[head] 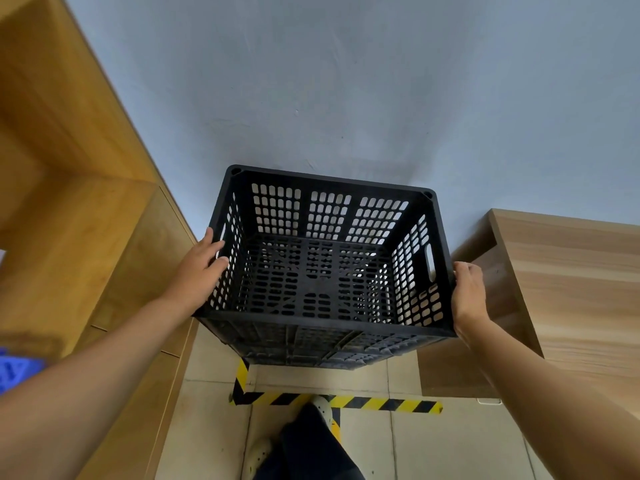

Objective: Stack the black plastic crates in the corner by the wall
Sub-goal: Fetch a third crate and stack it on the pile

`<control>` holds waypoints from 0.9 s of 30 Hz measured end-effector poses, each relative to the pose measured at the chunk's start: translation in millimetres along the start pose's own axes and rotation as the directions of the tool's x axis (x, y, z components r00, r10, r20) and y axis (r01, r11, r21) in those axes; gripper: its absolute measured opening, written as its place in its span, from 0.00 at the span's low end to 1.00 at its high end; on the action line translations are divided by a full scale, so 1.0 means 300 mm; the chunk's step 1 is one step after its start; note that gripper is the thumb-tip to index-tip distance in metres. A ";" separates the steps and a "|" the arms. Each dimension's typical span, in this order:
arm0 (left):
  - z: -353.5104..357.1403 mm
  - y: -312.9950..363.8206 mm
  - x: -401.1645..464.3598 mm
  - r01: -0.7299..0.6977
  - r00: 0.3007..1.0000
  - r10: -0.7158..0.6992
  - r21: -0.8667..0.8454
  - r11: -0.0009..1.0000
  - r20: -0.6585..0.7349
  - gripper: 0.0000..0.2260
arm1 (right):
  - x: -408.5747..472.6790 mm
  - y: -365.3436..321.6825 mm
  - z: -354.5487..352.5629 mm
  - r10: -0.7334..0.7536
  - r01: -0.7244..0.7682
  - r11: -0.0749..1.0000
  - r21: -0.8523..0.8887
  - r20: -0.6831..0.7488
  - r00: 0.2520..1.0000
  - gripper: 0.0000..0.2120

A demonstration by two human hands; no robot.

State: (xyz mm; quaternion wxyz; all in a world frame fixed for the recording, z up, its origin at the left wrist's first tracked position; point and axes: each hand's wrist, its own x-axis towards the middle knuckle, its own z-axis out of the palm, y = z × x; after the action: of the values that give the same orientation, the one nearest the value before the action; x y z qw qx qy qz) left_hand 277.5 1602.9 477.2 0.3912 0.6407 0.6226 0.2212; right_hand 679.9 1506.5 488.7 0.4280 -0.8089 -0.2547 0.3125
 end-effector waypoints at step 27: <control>0.081 0.021 -0.038 -0.301 0.945 0.284 0.766 0.568 0.160 0.37 | -0.114 0.052 0.080 -0.407 0.358 0.335 -0.871 0.209 0.889 0.37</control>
State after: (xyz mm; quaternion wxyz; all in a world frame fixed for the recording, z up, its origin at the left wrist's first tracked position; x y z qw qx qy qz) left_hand 298.7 1586.9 469.9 0.0372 0.8421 0.5378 -0.0164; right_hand 641.7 1488.3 474.7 0.0025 -0.8338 -0.5521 0.0021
